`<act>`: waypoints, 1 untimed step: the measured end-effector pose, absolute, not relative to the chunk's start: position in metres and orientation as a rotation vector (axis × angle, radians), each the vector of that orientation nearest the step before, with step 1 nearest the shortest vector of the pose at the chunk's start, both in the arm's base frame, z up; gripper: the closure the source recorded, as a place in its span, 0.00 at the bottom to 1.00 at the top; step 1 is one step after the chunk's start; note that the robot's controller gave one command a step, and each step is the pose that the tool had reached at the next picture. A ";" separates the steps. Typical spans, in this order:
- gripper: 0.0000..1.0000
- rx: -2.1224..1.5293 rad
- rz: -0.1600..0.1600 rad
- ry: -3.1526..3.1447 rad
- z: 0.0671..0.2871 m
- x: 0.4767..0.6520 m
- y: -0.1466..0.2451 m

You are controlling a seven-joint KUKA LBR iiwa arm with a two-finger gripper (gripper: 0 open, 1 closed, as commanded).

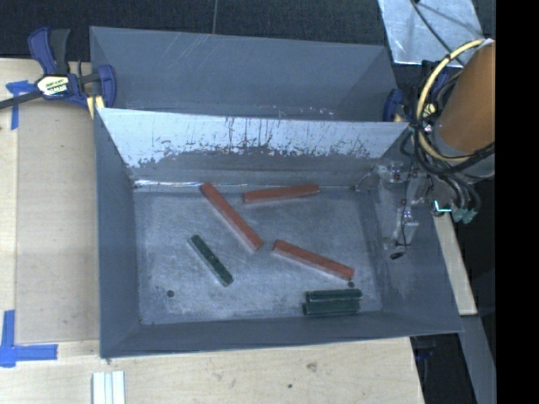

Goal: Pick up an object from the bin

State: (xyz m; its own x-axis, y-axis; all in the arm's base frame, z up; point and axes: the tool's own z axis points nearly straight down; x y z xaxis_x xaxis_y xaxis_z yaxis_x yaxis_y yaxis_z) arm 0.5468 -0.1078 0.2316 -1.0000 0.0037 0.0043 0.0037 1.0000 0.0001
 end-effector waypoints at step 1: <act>0.00 -0.040 -0.005 -3.137 0.111 0.552 -0.010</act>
Offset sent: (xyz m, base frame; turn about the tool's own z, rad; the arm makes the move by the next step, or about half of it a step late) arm 0.0062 0.0936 -0.1162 0.0280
